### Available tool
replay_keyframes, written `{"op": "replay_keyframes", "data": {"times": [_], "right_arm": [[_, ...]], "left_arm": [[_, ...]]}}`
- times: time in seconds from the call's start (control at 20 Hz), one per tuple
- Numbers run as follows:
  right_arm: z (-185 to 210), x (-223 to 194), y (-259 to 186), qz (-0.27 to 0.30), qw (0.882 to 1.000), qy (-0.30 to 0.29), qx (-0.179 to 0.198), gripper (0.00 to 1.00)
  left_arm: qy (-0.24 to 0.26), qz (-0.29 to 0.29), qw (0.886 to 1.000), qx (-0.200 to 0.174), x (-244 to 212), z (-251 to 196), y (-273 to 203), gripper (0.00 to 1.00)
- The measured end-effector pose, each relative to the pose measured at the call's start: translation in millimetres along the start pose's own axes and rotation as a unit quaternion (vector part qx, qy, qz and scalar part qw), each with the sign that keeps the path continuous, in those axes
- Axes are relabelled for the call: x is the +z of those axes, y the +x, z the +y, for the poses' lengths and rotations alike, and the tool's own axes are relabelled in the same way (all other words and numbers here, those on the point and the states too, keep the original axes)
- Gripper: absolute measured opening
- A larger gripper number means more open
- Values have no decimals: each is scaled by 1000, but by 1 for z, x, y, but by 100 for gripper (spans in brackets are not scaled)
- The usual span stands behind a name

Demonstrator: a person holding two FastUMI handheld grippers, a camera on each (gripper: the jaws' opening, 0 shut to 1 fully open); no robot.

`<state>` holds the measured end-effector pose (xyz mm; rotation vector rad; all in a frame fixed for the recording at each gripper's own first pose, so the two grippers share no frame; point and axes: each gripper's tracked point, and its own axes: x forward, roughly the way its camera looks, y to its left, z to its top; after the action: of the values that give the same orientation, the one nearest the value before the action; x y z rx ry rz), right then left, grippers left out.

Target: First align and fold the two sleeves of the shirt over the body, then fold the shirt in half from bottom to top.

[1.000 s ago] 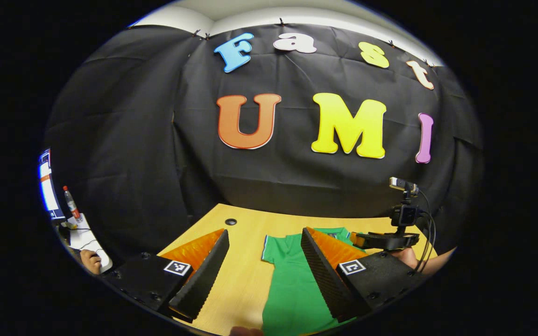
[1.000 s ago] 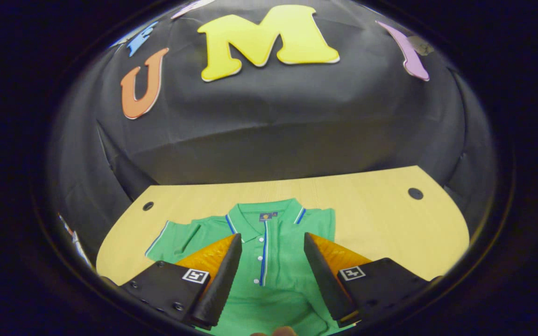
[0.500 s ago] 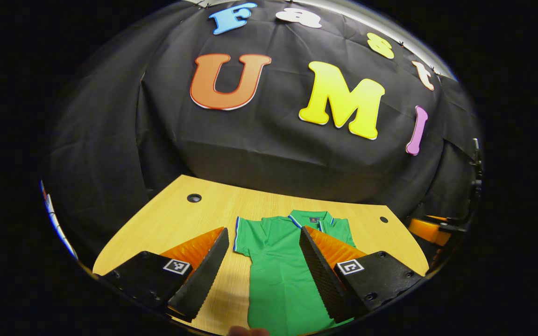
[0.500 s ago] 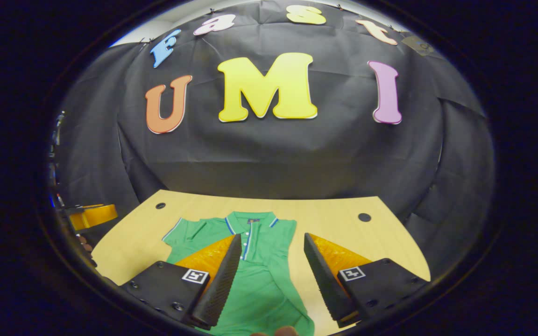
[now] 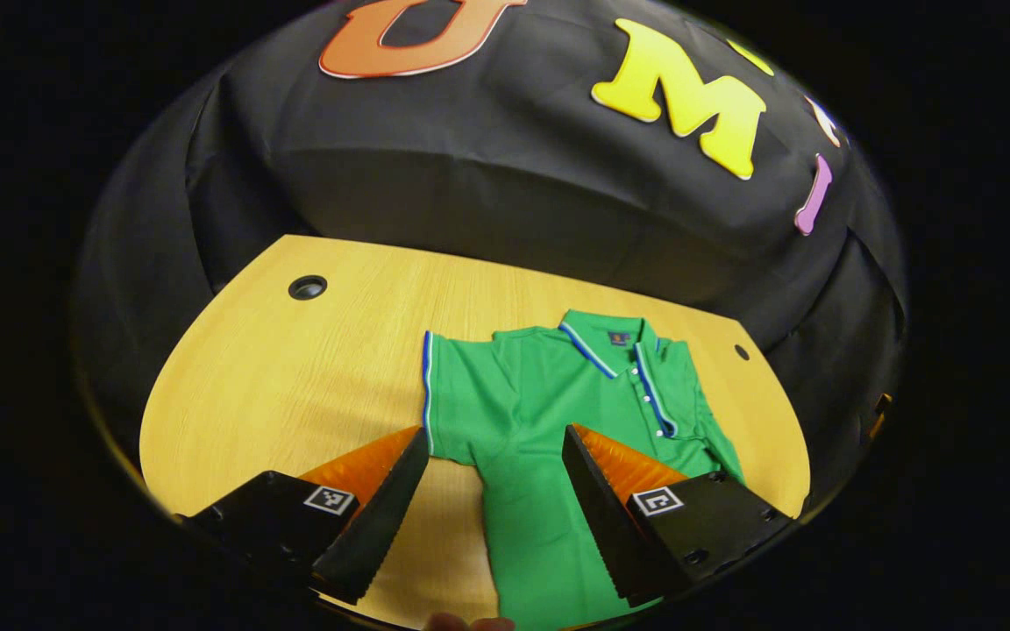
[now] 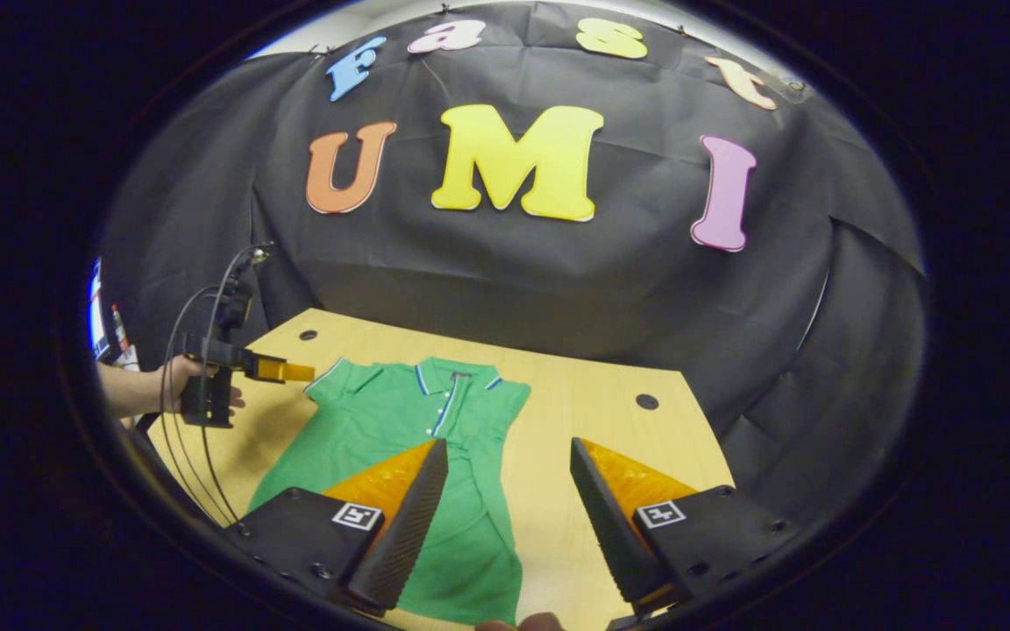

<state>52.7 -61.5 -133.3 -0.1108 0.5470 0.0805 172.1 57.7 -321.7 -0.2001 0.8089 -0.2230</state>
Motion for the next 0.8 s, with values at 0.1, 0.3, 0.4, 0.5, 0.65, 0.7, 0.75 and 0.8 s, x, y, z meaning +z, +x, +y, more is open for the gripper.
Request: {"op": "replay_keyframes", "data": {"times": [0.1,0.3,0.4,0.5,0.65,0.7,0.75,0.8], "right_arm": [[-11,-5,1,8,1000,15,-7,89],[-17,-14,10,21,999,26,-9,89],[-18,-17,14,25,999,26,-8,89],[-21,-20,17,26,1000,9,-9,90],[-23,-25,20,30,999,-1,-12,90],[-24,-25,20,30,999,0,-13,87],[-24,-25,21,29,1000,3,-12,90],[-26,-24,22,28,999,3,-13,89]], "left_arm": [[-14,24,1000,5,0,13,16,99],[-44,64,997,5,-4,30,50,99],[-58,80,995,7,-9,36,61,99],[-68,76,995,4,-7,36,68,94],[-77,82,994,0,-10,26,73,72],[-74,84,994,3,-10,27,76,67],[-69,83,994,11,-8,28,76,65],[-63,89,994,32,-10,35,78,57]]}}
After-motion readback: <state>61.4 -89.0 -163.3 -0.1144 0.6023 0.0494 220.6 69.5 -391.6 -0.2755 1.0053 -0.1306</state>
